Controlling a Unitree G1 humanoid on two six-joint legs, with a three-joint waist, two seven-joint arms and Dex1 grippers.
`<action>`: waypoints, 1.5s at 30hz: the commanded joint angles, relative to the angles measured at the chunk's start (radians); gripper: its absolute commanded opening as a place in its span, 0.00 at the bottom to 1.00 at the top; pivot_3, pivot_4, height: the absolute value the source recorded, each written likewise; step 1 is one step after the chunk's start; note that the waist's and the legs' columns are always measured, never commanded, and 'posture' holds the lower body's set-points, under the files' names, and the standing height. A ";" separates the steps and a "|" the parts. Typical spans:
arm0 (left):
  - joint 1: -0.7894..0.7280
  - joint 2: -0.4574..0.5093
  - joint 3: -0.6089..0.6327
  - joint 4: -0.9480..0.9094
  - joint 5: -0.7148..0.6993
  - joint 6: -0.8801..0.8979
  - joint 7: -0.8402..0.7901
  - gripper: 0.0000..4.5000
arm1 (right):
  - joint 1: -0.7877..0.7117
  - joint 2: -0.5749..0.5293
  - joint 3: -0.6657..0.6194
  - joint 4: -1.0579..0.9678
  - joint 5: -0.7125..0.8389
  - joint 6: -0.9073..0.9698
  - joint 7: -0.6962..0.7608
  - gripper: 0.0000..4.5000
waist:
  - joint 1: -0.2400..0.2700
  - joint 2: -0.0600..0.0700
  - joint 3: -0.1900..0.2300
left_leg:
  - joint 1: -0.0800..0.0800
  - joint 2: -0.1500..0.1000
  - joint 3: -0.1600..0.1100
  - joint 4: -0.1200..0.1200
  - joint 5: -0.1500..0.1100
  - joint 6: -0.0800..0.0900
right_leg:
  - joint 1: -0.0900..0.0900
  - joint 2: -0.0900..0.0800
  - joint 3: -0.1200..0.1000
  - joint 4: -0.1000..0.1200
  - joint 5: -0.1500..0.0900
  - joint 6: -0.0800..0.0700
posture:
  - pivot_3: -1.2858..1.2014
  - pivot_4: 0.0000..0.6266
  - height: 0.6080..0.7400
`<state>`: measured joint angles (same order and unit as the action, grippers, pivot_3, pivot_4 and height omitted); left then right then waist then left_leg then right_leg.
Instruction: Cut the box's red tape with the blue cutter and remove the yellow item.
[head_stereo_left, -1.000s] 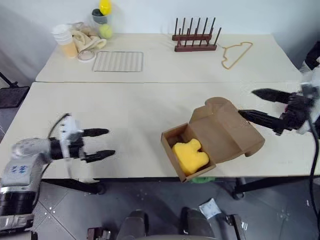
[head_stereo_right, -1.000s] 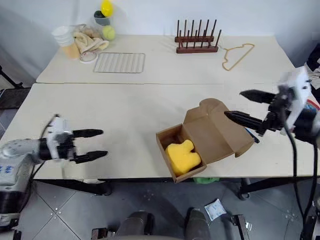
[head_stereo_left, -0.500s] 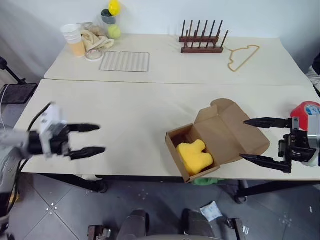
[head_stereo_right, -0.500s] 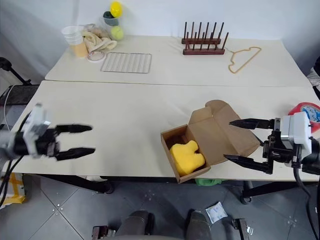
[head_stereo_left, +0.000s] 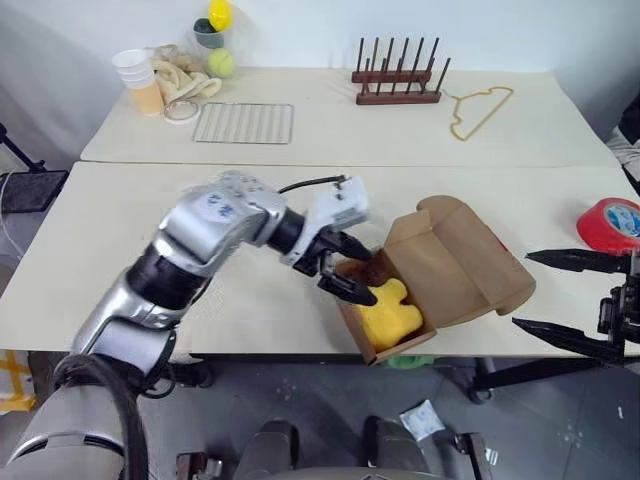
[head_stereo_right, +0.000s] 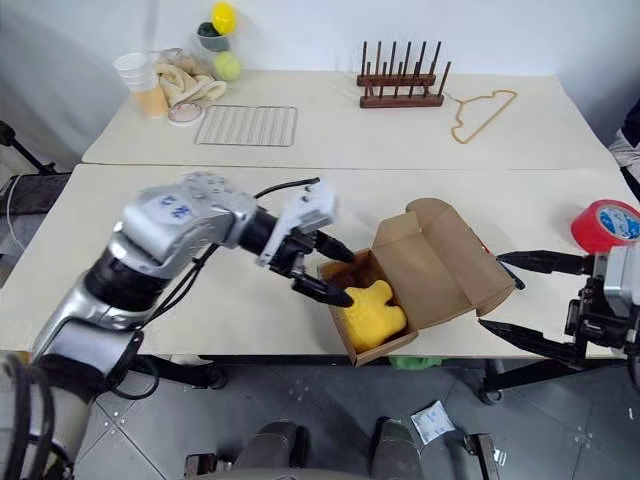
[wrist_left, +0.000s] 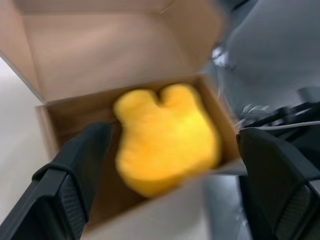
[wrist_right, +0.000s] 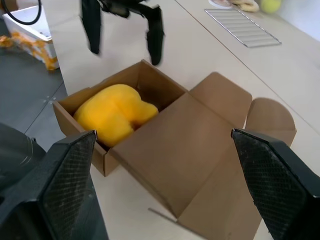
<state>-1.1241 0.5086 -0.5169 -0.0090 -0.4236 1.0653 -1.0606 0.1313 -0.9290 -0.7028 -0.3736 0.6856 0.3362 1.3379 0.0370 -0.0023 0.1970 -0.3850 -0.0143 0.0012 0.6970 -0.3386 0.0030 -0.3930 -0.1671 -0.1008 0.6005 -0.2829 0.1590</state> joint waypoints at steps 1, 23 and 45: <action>-0.022 -0.100 -0.067 0.072 0.064 -0.063 0.016 0.99 | 0.011 0.029 -0.024 -0.084 0.022 -0.009 -0.066 1.00 | 0.001 0.000 0.000 | 0.000 0.000 0.000 0.000 0.000 0.000 | 0.000 0.000 0.000 0.000 0.000 0.000 | 0.52 0.24 1.00; -0.045 -0.291 0.006 0.539 0.321 -0.567 0.058 0.16 | 0.010 0.078 0.078 -0.115 0.029 -0.031 -0.177 1.00 | 0.016 0.000 0.000 | -0.001 0.000 0.000 0.002 0.000 0.001 | 0.001 0.000 0.000 -0.001 0.000 0.000 | 0.52 0.24 1.00; 0.247 -0.119 0.755 0.419 -0.022 -0.819 0.162 0.01 | -0.208 0.271 0.352 -0.131 0.051 -0.069 -0.341 1.00 | -0.032 0.000 0.000 | 0.005 0.001 0.000 -0.004 0.000 0.000 | 0.000 0.000 -0.001 0.003 0.000 0.000 | 0.52 0.24 1.00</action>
<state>-0.9110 0.3541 0.2332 0.4806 -0.4624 0.2496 -0.8925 -0.0484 -0.6685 -0.3685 -0.4728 0.7272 0.2905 1.0035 0.0055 -0.0022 0.1969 -0.3800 -0.0136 0.0009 0.6930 -0.3384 0.0027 -0.3932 -0.1671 -0.1020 0.6042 -0.2826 0.1594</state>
